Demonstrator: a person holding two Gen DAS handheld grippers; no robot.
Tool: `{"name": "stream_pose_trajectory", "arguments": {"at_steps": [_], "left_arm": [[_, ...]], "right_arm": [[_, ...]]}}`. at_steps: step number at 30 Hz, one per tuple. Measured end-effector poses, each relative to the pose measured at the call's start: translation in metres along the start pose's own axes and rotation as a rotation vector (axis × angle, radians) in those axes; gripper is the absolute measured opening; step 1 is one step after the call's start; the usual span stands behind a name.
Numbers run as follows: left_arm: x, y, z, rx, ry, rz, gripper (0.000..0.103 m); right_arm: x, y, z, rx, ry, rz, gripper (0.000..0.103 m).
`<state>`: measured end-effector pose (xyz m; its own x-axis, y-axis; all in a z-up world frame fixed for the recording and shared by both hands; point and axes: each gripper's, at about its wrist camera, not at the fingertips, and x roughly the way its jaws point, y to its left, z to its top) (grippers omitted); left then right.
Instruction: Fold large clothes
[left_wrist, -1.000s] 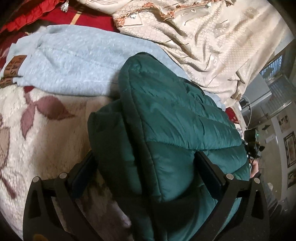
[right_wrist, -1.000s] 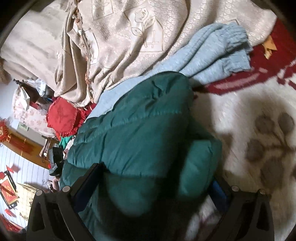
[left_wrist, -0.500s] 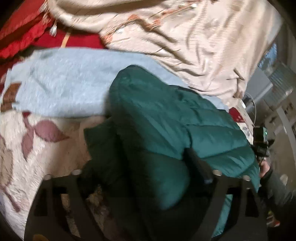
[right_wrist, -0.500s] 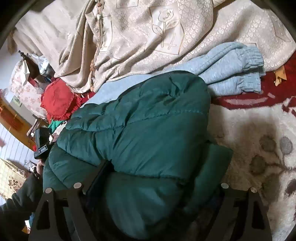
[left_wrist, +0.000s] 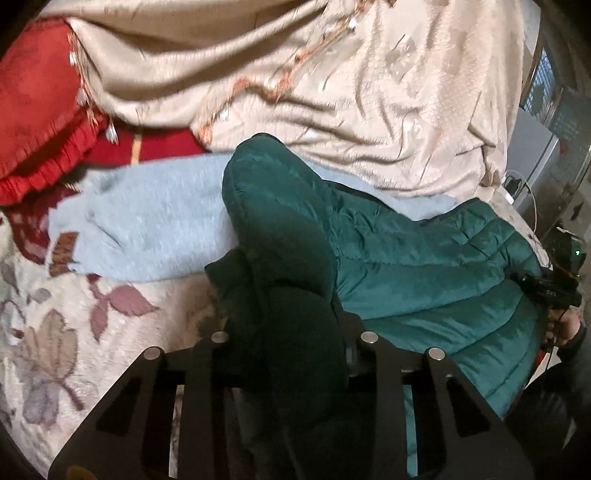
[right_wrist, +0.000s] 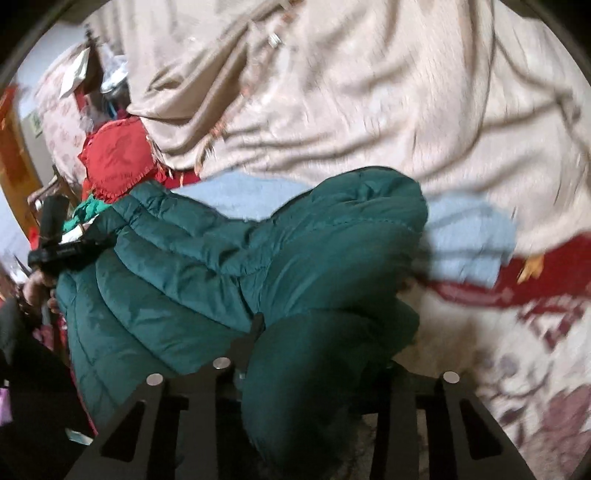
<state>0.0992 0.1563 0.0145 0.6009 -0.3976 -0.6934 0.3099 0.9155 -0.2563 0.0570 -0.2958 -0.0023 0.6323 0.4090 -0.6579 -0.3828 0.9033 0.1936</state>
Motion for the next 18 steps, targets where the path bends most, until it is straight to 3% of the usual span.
{"name": "stream_pose_trajectory", "arguments": {"at_steps": [6, 9, 16, 18], "left_arm": [[-0.045, -0.015, 0.009, -0.036, -0.138, -0.056, 0.027], [-0.055, -0.025, 0.015, -0.055, -0.184, -0.099, 0.027], [-0.028, -0.072, 0.027, -0.033, -0.143, -0.194, 0.027], [-0.018, -0.082, 0.027, -0.024, -0.115, -0.188, 0.027]], "right_arm": [[-0.061, 0.015, 0.016, -0.065, -0.203, -0.058, 0.032], [-0.081, 0.006, 0.016, -0.055, -0.244, -0.074, 0.032], [-0.094, -0.043, -0.005, -0.007, -0.204, -0.107, 0.032], [-0.082, -0.063, -0.015, 0.037, -0.158, -0.093, 0.032]]}}
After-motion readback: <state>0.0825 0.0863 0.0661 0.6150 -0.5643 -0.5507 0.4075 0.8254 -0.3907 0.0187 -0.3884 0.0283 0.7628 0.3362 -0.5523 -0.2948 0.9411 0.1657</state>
